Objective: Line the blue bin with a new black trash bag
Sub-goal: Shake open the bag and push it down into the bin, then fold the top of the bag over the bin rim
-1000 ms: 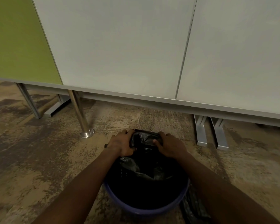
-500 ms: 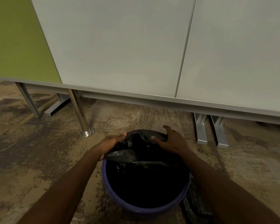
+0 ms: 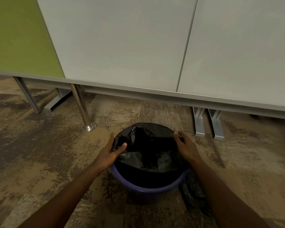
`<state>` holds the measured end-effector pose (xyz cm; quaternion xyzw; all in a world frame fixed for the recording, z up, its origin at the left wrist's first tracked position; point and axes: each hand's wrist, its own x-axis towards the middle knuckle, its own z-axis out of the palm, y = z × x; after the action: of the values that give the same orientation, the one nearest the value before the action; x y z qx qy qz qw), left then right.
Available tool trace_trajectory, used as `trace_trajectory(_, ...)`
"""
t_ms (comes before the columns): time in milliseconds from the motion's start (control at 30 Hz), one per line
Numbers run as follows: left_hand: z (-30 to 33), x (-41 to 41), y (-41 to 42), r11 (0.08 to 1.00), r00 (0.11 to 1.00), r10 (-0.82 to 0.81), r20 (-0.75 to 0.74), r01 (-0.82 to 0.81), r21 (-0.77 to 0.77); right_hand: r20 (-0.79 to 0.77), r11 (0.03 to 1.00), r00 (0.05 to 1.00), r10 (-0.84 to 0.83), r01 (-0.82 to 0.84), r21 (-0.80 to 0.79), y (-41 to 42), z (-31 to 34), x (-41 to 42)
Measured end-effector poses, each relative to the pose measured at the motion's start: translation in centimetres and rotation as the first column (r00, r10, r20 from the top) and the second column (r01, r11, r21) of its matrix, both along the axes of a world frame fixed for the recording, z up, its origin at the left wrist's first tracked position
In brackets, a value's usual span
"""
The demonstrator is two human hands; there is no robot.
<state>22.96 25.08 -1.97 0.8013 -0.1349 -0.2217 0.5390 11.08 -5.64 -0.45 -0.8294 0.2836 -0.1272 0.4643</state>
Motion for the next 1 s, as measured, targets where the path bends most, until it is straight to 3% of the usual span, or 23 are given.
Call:
trace_trajectory(133,0.4,-1.0,1.1,0.992,0.989,-0.058,0.136,0.042,0.121,-0.016,0.996,1.000,0.008,-0.007,0.094,0.3,-0.4,-1.5)
trace_trajectory(233,0.4,-2.3,2.3,0.965,0.940,-0.118,0.321,0.032,0.260,0.034,0.976,0.998,-0.062,0.054,0.209,0.9,0.1,-2.6)
trace_trajectory(300,0.8,-3.7,3.0,0.966,0.826,-0.126,0.550,-0.024,0.256,0.084,0.980,0.985,-0.149,0.135,0.146,1.4,0.9,-3.5)
trace_trajectory(367,1.5,-5.1,3.3,0.978,0.630,-0.162,0.759,0.003,0.207,0.225,0.977,0.952,-0.208,0.215,-0.007,2.2,2.3,-5.3)
trace_trajectory(433,2.0,-6.3,3.0,0.963,0.450,-0.269,0.852,0.100,0.251,0.349,0.972,0.934,-0.075,0.147,-0.184,3.3,3.7,-7.6)
trace_trajectory(500,2.1,-7.2,2.5,0.920,0.354,-0.392,0.849,0.150,0.362,0.258,0.917,0.952,0.163,-0.050,-0.395,4.8,4.0,-9.9)
trace_trajectory(567,2.2,-7.6,2.1,0.885,0.399,-0.461,0.793,0.142,0.444,0.054,0.845,0.954,0.296,-0.235,-0.481,6.3,3.6,-11.3)
trace_trajectory(667,2.9,-7.4,1.3,0.855,0.512,-0.482,0.711,0.100,0.509,-0.134,0.787,0.936,0.327,-0.348,-0.509,7.9,3.1,-11.6)
trace_trajectory(833,3.4,-7.6,0.4,0.803,0.545,-0.523,0.656,0.056,0.594,-0.228,0.778,0.932,0.281,-0.360,-0.515,8.2,2.9,-11.1)
trace_trajectory(1000,3.8,-8.0,0.4,0.803,0.538,-0.530,0.656,0.068,0.592,-0.153,0.815,0.946,0.284,-0.323,-0.482,7.8,2.8,-11.8)
